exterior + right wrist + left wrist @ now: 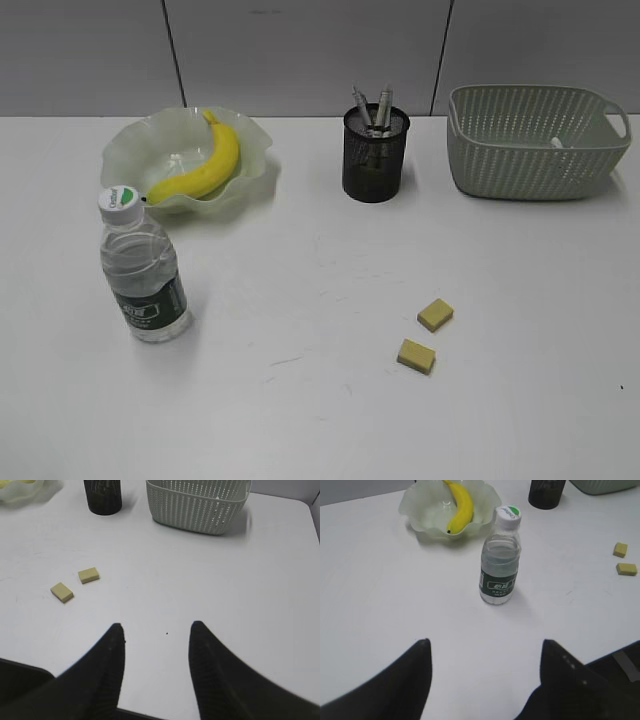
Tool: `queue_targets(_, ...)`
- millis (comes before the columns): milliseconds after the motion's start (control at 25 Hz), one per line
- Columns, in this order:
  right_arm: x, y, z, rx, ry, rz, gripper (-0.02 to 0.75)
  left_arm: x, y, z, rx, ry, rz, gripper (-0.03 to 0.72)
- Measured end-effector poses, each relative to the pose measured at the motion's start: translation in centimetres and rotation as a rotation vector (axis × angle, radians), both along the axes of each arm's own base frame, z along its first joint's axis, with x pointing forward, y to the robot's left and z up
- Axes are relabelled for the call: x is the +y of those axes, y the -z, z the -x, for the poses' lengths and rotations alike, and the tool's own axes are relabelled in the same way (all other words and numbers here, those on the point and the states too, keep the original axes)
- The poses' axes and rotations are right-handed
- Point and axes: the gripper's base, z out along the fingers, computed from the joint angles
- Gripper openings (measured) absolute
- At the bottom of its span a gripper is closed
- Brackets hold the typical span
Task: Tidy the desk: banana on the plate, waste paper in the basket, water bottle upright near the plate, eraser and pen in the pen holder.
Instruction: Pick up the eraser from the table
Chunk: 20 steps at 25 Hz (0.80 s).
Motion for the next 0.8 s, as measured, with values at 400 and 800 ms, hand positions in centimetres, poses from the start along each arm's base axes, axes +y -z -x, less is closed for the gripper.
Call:
queue_targets(400, 0.3, -0.2, -0.1, -0.002, -0.032, -0.01, 0.348, 0.3, 0.7, 0.5, -0.019, 0.005, 0.023, 0.499)
queue_targets(800, 5.7, -0.7, -11.7, 0.298, -0.086, 0.02, 0.348, 0.6, 0.6, 0.9, -0.032, -0.168, 0.031, 0.466)
